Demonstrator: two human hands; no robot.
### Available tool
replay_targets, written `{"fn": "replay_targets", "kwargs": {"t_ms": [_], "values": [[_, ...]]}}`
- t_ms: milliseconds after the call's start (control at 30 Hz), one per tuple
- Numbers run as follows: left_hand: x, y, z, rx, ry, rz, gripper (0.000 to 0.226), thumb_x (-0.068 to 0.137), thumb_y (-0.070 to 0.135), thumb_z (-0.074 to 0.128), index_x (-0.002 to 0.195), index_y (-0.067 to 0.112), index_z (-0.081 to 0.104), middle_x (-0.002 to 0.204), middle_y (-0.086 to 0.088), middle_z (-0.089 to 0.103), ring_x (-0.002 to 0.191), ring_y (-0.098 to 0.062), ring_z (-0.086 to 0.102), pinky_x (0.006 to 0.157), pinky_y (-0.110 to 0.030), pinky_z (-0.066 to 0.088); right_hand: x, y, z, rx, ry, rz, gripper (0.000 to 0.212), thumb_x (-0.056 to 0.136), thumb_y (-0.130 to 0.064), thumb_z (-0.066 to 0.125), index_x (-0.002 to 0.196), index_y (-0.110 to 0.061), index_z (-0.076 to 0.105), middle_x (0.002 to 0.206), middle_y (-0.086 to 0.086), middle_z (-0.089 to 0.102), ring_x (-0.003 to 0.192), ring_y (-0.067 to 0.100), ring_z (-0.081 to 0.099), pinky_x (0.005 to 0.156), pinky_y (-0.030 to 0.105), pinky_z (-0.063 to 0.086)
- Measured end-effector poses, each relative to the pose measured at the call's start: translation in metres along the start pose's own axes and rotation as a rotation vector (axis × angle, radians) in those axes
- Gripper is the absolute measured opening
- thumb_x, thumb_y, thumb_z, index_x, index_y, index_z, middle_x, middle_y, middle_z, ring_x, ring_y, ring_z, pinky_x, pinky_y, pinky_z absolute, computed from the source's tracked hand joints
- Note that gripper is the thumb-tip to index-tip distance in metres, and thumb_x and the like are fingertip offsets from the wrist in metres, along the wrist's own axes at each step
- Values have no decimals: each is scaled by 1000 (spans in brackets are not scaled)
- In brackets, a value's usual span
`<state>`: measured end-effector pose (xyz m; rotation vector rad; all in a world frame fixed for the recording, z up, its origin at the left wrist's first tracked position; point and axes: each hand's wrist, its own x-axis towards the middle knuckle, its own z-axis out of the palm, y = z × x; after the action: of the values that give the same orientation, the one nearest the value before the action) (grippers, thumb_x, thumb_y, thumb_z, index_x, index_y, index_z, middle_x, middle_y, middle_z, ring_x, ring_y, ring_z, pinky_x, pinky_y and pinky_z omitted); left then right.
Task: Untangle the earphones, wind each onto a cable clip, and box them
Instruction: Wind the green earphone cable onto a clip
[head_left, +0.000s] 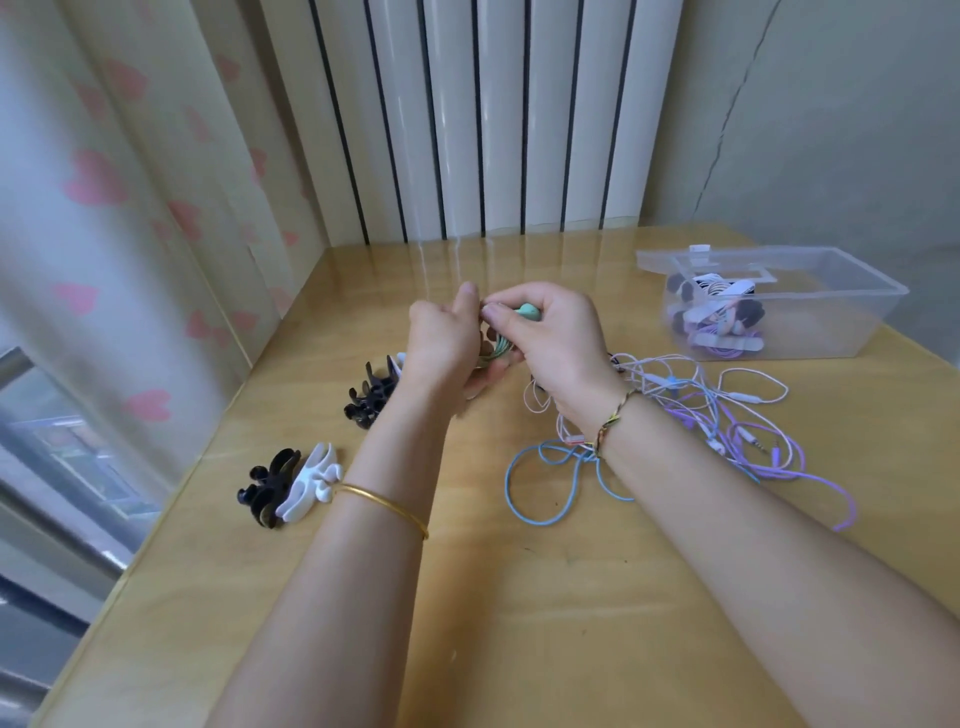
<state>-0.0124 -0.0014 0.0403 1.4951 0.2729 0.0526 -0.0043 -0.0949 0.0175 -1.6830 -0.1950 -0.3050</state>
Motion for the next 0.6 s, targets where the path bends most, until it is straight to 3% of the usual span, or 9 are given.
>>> {"fn": "replay_targets", "kwargs": {"t_ms": [133, 233, 333, 433, 600], "values": [[23, -11, -30, 92, 7, -92, 29, 101, 28, 37, 105, 3, 53, 89, -14, 56, 65, -20, 64, 46, -30, 56, 7, 4, 2, -66, 65, -1, 16, 84, -10, 65, 72, -20, 68, 61, -8, 61, 57, 2, 52, 64, 26, 43], [58, -26, -66, 772, 225, 70, 20, 92, 10, 42, 93, 8, 61, 92, -13, 57, 82, -29, 63, 73, -37, 52, 5, 7, -3, -119, 43, 19, 13, 85, -11, 64, 74, -17, 69, 62, -9, 61, 49, -4, 48, 62, 22, 42], [80, -42, -82, 1232, 227, -3, 26, 89, 14, 46, 106, 5, 63, 114, -17, 58, 109, -36, 49, 78, -34, 38, 2, 9, -5, -109, 19, 73, 12, 87, -10, 63, 77, -15, 68, 63, -4, 61, 43, -3, 45, 51, 16, 40], [84, -50, -74, 1352, 142, -43, 25, 89, 15, 50, 110, 3, 56, 121, -17, 52, 114, -33, 45, 79, -31, 36, 2, 9, -6, -75, 3, 124, 9, 88, -9, 63, 82, -12, 69, 64, -1, 60, 40, -5, 45, 44, 10, 36], [84, -45, -68, 1400, 207, -54, 33, 91, 12, 54, 122, 2, 51, 129, -16, 39, 118, -33, 41, 94, -37, 41, 2, 8, -10, -52, -20, 136, 7, 88, -8, 63, 85, -9, 70, 64, -1, 61, 41, -5, 47, 44, 11, 37]]}}
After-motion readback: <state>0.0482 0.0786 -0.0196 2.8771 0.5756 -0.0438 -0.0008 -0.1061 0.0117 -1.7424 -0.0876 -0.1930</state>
